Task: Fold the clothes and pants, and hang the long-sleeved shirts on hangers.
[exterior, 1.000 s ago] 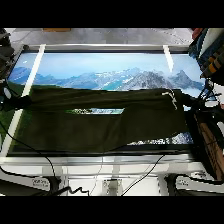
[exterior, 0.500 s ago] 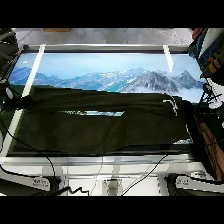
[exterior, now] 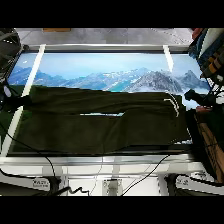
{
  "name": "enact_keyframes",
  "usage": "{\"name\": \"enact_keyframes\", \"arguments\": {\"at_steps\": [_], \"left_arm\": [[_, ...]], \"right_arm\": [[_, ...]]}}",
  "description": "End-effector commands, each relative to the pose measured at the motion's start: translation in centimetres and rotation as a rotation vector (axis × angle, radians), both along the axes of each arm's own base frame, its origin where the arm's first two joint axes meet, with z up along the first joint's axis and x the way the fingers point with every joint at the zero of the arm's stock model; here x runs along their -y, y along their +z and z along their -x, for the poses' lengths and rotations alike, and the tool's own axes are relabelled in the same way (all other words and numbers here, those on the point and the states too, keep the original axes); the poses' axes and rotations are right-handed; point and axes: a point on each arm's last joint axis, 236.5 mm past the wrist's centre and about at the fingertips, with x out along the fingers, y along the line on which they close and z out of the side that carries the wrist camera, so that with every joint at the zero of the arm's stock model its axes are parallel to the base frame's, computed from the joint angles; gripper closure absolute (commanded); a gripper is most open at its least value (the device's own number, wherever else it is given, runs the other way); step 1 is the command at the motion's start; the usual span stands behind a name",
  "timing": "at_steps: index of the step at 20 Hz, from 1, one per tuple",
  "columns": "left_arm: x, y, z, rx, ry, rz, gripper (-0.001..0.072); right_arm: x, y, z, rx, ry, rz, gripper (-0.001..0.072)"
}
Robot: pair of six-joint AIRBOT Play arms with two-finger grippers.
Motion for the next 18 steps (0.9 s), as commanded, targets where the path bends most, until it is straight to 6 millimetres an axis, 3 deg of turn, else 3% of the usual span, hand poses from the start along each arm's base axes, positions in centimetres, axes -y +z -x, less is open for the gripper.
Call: {"name": "enact_keyframes", "arguments": {"at_steps": [1, 2, 3, 6, 9, 10, 11, 13, 16, 17, 18], "left_arm": [[-0.8, 0.5, 4.5, -0.161, -0.035, 0.005, 0.0007], [-0.2, 0.0, 5.5, -0.201, -0.084, 0.053, 0.0007], [0.5, -0.3, 5.9, -0.21, -0.127, 0.105, 0.0007], [1.9, -0.2, 3.8, -0.086, -0.216, 0.205, 0.0006], [0.6, -0.8, 2.0, -0.023, -0.22, 0.165, 0.0006], [0.7, -1.7, 1.8, -0.03, -0.225, 0.175, 0.0007], [1.4, -2.7, 1.9, -0.049, -0.26, 0.205, 0.0007], [2.9, -5.0, 1.9, -0.077, -0.316, 0.275, 0.0006], [2.6, -7.0, 1.7, -0.091, -0.325, 0.276, 0.001], [2.5, -7.2, 1.4, -0.085, -0.337, 0.271, 0.0037], [2.6, -7.4, 1.4, -0.086, -0.357, 0.268, 0.0132]], "right_arm": [[0.7, 3.9, 0.4, 0.022, 0.033, 0.087, 0.0203], [1.0, 4.3, 0.8, 0.017, 0.036, 0.106, 0.0288], [1.1, 4.4, 1.1, 0.009, 0.042, 0.122, 0.0299], [0.5, 3.5, 2.0, -0.044, 0.071, 0.113, 0.0273], [-1.1, 2.3, 3.3, -0.113, 0.111, 0.055, 0.0242], [-1.8, 2.0, 3.7, -0.136, 0.124, 0.023, 0.0152], [-2.6, 1.7, 4.1, -0.157, 0.128, -0.022, 0.0131], [-4.2, 1.2, 4.9, -0.192, 0.144, -0.096, 0.0114], [-5.7, 0.9, 5.9, -0.236, 0.141, -0.18, 0.0114], [-5.9, 0.8, 6.2, -0.249, 0.136, -0.197, 0.0114], [-6.1, 0.7, 6.4, -0.258, 0.133, -0.209, 0.0114]]}}
